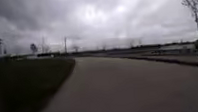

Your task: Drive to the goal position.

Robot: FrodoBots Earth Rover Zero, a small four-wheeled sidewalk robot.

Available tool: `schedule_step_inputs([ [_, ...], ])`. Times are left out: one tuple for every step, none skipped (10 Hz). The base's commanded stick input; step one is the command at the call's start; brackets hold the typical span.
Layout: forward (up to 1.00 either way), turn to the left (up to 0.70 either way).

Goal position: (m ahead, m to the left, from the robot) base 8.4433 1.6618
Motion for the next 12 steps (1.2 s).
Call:
schedule_step_inputs([
  [1.0, 0.0],
  [1.0, 0.0],
  [1.0, 0.0],
  [1.0, 0.0],
  [1.0, 0.0],
  [1.0, 0.0],
  [1.0, 0.0],
  [1.0, 0.0],
  [1.0, 0.0],
  [1.0, 0.0],
  [1.0, 0.0],
  [1.0, 0.0],
])
